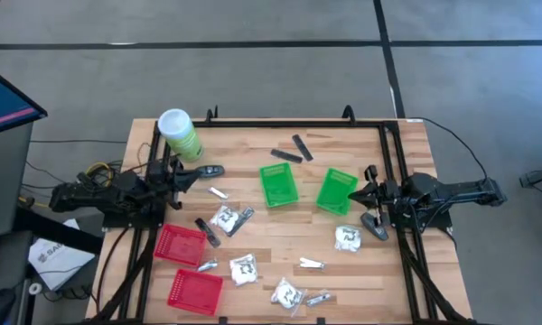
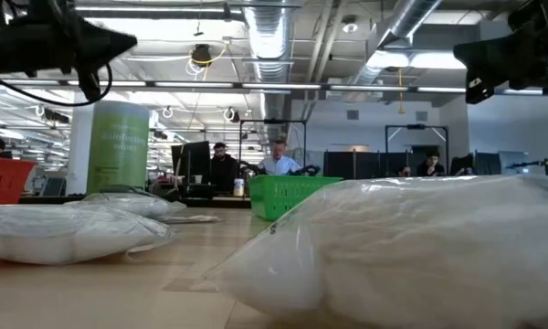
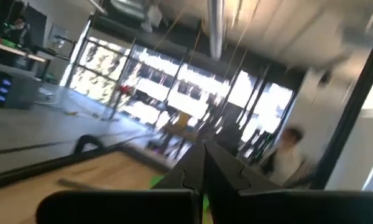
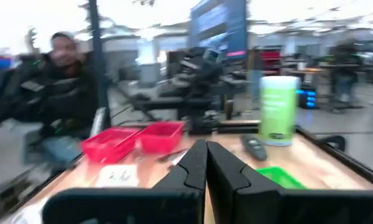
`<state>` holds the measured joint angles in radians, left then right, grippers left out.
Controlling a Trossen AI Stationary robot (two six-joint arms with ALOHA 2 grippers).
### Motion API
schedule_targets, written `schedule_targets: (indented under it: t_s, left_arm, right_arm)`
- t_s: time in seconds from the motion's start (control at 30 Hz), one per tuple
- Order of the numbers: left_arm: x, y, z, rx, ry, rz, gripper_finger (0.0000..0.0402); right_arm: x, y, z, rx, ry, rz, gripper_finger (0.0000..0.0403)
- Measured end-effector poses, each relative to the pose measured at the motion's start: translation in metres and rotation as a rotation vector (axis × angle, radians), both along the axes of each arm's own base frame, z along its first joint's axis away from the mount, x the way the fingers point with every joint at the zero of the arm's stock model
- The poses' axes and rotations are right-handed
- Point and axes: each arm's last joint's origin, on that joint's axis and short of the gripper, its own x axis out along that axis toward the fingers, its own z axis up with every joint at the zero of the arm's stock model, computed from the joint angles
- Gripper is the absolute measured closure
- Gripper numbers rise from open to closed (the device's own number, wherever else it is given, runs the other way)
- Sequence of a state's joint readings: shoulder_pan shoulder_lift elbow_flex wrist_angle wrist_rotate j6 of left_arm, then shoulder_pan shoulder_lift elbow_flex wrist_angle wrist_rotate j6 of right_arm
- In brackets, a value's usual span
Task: Pick & Place Travel size toiletries
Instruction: Put the top black deodorant into the top red basket
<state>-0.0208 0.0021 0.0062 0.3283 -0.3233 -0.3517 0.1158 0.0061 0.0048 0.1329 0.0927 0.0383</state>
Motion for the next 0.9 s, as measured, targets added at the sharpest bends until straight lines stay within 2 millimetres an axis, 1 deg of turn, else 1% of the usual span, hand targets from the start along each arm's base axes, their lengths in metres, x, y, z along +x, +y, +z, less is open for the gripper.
schedule_targets:
  t_s: [0.07, 0.13, 0.23, 0.33, 0.47, 0.57, 0.67, 0.9]
  left_arm:
    - [-0.002, 0.0, 0.006, -0.11, -0.106, -0.042, 0.0402]
    - [-0.005, 0.0, 0.012, -0.205, -0.201, -0.083, 0.0402]
    - [-0.008, 0.0, 0.018, -0.289, -0.302, -0.12, 0.0402]
    - [-0.012, 0.001, 0.024, -0.303, -0.382, -0.14, 0.0402]
    - [-0.015, 0.001, 0.027, -0.322, -0.44, -0.159, 0.0402]
    - [-0.015, 0.001, 0.028, -0.344, -0.447, -0.171, 0.0402]
    - [-0.013, 0.001, 0.027, -0.382, -0.444, -0.184, 0.0402]
    - [-0.003, 0.001, 0.023, -0.426, -0.389, -0.177, 0.0402]
  right_arm:
    - [-0.001, 0.0, 0.006, 0.092, -0.06, 0.001, 0.0403]
    - [-0.003, -0.001, 0.016, 0.218, -0.161, 0.03, 0.0403]
    - [-0.009, -0.002, 0.031, 0.356, -0.326, 0.082, 0.0403]
    - [-0.018, -0.003, 0.044, 0.435, -0.494, 0.11, 0.0403]
    - [-0.03, -0.005, 0.058, 0.464, -0.68, 0.134, 0.0403]
    - [-0.034, -0.006, 0.065, 0.504, -0.72, 0.153, 0.0403]
    - [-0.04, -0.006, 0.076, 0.508, -0.77, 0.166, 0.0403]
    - [-0.04, -0.007, 0.078, 0.503, -0.771, 0.16, 0.0403]
